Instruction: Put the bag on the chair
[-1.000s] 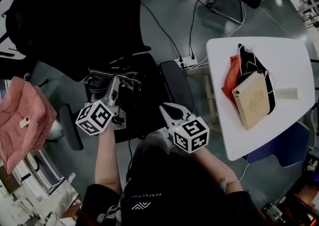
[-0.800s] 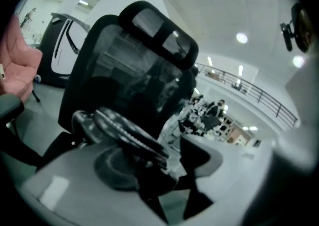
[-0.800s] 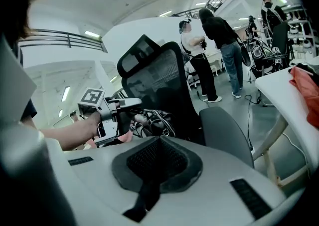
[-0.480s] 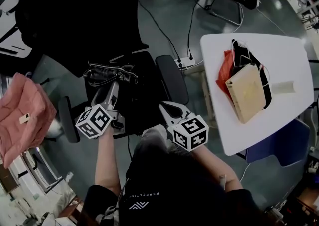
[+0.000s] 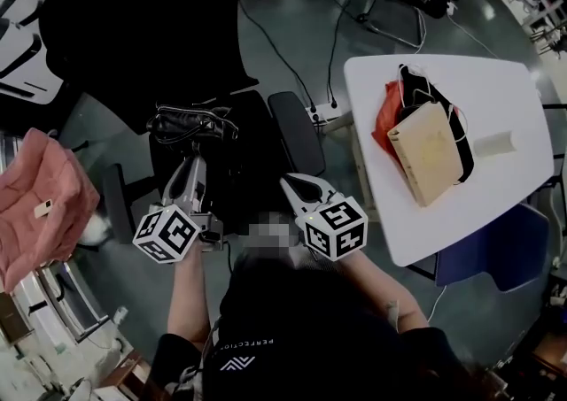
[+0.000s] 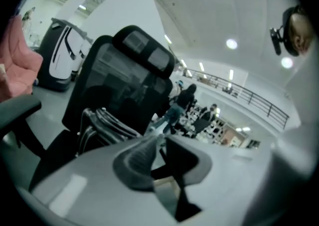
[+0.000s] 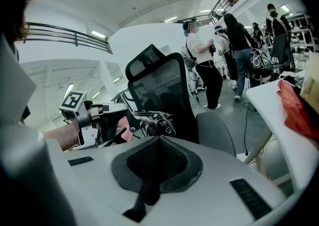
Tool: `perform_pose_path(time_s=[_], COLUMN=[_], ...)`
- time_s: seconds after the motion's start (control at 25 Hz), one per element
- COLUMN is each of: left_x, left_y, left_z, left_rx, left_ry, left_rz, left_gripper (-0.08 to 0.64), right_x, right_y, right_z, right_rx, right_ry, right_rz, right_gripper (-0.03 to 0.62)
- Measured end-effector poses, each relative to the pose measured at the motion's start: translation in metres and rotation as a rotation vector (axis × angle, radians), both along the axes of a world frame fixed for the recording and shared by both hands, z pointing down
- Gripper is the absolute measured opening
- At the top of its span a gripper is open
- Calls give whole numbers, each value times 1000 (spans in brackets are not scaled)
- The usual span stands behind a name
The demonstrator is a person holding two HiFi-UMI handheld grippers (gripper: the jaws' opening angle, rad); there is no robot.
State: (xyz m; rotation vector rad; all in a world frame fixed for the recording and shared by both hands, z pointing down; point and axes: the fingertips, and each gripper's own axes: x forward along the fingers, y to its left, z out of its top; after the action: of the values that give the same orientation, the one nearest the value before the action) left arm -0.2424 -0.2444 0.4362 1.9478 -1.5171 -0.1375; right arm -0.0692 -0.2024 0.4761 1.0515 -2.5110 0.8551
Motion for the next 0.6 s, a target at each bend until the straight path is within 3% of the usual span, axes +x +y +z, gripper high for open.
perform_pose_path(time_s=[0.2,0.6], left_x=[16,33], left_y=[18,40], left_z=[-17,-31], left_rx=[46,62], left_ry=[-45,-88], left_rz=[10,8], left_gripper=[18,8], right_x=[8,13], right_y=[6,9], right_z=[-5,-23], right_rx=[18,71], right_ry=[5,16], right_rz=[1,-7], right_gripper=[-9,-9])
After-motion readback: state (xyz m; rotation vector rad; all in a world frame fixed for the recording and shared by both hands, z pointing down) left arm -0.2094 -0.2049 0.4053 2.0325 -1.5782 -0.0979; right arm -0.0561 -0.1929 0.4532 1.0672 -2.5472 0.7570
